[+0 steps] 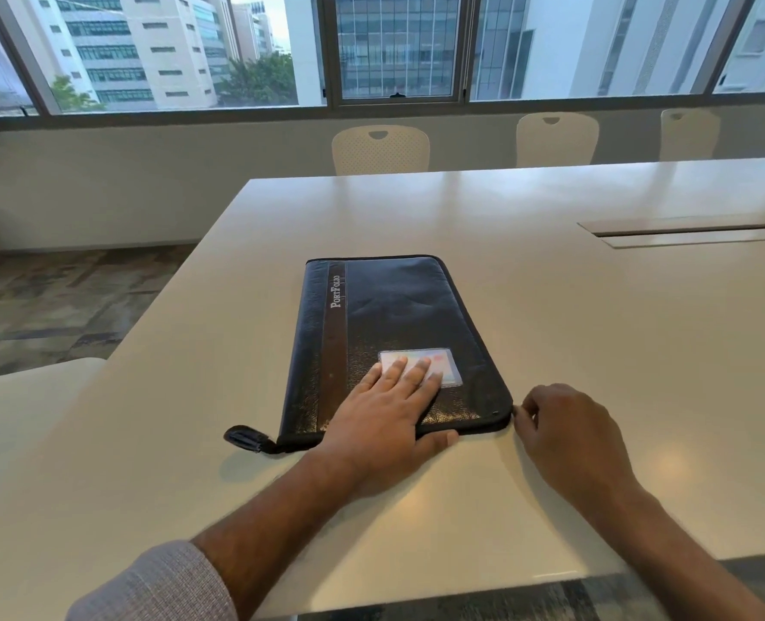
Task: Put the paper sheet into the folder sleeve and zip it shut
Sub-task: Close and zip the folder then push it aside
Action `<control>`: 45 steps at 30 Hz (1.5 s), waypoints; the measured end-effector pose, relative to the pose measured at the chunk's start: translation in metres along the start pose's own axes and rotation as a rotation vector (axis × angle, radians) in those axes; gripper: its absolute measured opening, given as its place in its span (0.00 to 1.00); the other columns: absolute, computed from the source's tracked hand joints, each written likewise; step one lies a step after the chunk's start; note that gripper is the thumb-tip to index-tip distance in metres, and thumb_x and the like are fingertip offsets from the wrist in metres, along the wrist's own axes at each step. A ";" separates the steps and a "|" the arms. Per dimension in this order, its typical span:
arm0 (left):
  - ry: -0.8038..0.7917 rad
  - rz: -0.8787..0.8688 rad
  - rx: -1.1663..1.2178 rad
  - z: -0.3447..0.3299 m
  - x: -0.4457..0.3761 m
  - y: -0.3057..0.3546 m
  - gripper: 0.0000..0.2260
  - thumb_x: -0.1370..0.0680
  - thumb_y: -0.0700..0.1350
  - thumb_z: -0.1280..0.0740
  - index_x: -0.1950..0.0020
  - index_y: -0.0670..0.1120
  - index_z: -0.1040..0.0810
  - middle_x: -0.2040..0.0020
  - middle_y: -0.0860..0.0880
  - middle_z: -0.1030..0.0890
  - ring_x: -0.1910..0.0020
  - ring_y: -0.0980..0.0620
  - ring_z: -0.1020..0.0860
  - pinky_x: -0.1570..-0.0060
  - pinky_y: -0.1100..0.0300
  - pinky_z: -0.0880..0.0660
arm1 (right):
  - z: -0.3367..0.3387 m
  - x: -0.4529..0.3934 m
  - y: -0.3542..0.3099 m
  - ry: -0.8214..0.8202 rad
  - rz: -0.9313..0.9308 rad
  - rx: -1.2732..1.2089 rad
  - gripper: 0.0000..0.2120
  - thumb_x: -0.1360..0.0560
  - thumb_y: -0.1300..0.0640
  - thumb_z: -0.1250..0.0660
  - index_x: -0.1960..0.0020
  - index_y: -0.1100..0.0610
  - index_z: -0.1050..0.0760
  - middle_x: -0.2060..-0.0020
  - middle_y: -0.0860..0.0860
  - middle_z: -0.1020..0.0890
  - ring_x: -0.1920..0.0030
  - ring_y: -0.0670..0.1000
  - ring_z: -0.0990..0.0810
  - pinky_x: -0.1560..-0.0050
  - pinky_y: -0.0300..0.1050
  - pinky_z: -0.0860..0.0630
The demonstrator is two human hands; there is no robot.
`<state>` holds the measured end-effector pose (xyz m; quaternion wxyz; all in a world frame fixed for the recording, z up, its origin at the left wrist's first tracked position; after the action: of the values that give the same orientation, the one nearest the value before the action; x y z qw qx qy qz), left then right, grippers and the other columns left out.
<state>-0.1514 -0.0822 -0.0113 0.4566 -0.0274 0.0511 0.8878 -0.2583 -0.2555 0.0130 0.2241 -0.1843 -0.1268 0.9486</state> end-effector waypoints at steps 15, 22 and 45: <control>0.024 0.004 0.022 -0.001 0.000 -0.001 0.36 0.24 0.73 0.59 0.21 0.56 0.55 0.20 0.55 0.54 0.22 0.54 0.58 0.25 0.54 0.61 | -0.005 -0.035 0.002 -0.091 0.056 -0.055 0.09 0.24 0.57 0.35 0.60 0.57 0.21 0.63 0.50 0.20 0.63 0.53 0.23 0.62 0.47 0.26; 0.030 0.006 0.028 -0.002 0.000 -0.001 0.36 0.25 0.73 0.60 0.21 0.57 0.55 0.20 0.55 0.54 0.22 0.55 0.59 0.25 0.54 0.61 | -0.002 -0.032 0.006 -0.077 0.120 -0.025 0.09 0.23 0.54 0.34 0.60 0.56 0.21 0.63 0.49 0.22 0.65 0.52 0.24 0.64 0.46 0.30; 0.055 0.006 0.032 -0.001 0.002 -0.001 0.36 0.25 0.73 0.59 0.21 0.57 0.55 0.21 0.56 0.54 0.23 0.56 0.59 0.27 0.57 0.64 | -0.030 -0.104 -0.005 -0.016 0.127 0.014 0.09 0.23 0.54 0.32 0.55 0.60 0.19 0.57 0.55 0.18 0.63 0.54 0.23 0.63 0.46 0.27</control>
<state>-0.1520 -0.0805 -0.0128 0.4526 -0.0444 0.0781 0.8872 -0.1581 -0.2950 0.0182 0.1639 -0.1827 -0.1100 0.9632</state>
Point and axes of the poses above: each hand's wrist, its own x-axis away from the middle knuckle, its own z-axis out of the back of the hand, y = z × x, the point moved 5 cm from there along -x, towards the middle knuckle
